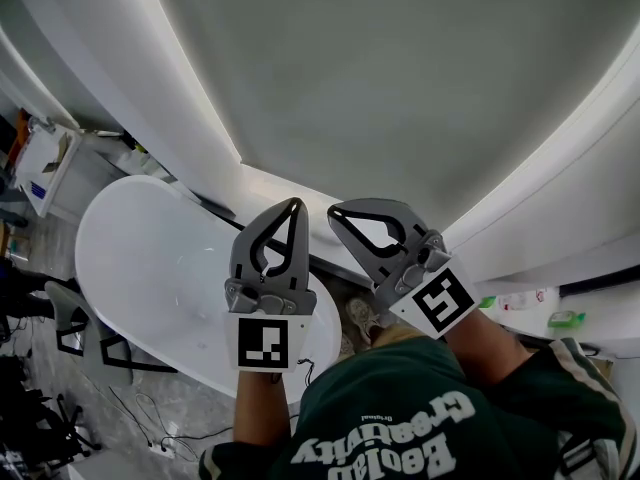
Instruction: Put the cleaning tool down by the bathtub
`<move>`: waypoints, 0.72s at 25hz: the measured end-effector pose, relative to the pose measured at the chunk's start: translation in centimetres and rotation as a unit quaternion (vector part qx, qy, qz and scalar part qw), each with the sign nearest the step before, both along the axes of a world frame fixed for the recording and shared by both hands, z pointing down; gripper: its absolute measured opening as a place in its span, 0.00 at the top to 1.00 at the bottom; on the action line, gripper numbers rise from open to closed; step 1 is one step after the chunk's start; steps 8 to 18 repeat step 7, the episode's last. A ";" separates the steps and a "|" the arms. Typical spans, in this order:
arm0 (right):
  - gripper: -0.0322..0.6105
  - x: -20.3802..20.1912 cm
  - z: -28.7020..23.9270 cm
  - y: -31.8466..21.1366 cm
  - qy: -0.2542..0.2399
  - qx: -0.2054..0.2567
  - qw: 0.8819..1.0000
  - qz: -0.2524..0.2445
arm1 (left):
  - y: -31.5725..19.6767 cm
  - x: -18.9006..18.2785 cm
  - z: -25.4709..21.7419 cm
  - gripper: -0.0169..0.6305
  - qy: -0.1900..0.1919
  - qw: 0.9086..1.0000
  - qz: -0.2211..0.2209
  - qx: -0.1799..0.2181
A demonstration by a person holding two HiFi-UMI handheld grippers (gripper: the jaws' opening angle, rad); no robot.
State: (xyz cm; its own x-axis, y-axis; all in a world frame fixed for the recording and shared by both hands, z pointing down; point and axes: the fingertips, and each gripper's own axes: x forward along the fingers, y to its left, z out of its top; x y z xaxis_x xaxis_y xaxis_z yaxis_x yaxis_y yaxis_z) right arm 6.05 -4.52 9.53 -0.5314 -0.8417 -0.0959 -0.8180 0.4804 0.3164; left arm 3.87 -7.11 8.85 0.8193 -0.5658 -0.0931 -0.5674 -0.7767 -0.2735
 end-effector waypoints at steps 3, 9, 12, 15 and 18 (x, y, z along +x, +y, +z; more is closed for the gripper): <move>0.93 -0.2 -0.2 0.1 -0.002 0.002 1.000 0.000 | 0.3 -0.1 0.0 0.97 -0.007 1.000 0.002 0.005; 0.93 -0.6 0.2 0.3 -0.003 -0.003 1.000 -0.001 | 0.7 -0.3 0.1 0.97 -0.003 1.000 0.002 0.006; 0.93 -0.6 0.2 0.3 -0.003 -0.003 1.000 -0.001 | 0.7 -0.3 0.1 0.97 -0.003 1.000 0.002 0.006; 0.93 -0.6 0.2 0.3 -0.003 -0.003 1.000 -0.001 | 0.7 -0.3 0.1 0.97 -0.003 1.000 0.002 0.006; 0.93 -0.6 0.2 0.3 -0.003 -0.003 1.000 -0.001 | 0.7 -0.3 0.1 0.97 -0.003 1.000 0.002 0.006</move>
